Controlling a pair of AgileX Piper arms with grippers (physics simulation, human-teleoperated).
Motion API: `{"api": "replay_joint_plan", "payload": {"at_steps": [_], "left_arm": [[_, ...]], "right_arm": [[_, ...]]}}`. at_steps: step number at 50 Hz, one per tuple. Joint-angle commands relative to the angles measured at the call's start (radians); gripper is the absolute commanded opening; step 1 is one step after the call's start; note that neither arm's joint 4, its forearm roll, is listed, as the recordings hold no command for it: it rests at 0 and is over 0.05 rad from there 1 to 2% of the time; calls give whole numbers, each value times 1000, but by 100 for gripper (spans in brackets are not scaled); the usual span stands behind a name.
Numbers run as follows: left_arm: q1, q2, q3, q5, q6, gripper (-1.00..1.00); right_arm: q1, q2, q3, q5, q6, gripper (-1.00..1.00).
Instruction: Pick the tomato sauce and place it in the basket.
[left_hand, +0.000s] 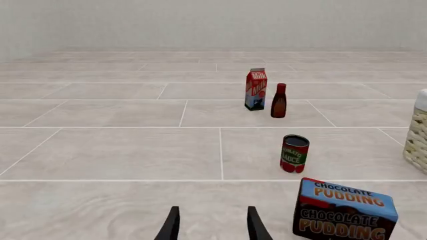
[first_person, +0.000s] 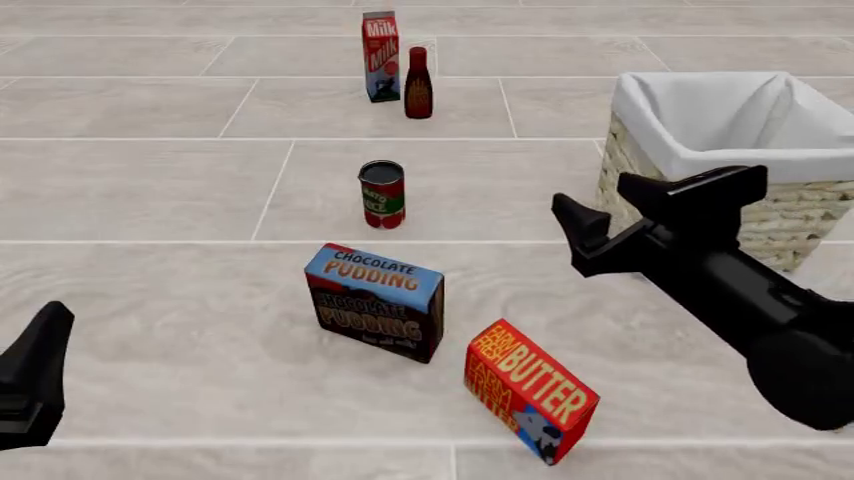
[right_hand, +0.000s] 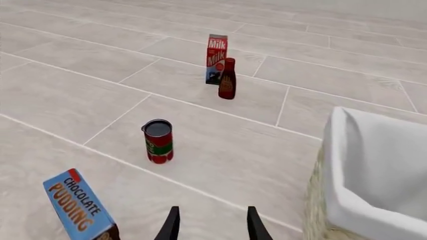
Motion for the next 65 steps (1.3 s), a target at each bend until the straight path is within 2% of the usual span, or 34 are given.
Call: {"api": "replay_joint_plan", "payload": {"at_steps": [1,39,51,65], "left_arm": [[0,0,0,0,0,100],[0,0,0,0,0,100],[0,0,0,0,0,100],[0,0,0,0,0,100]], "right_arm": [[13,58,-44,-6,1,100],[31,247,-192,-27,16,100],[71,352,-244,-44,14,100],[98,407,-294,-32,3,100]]}}
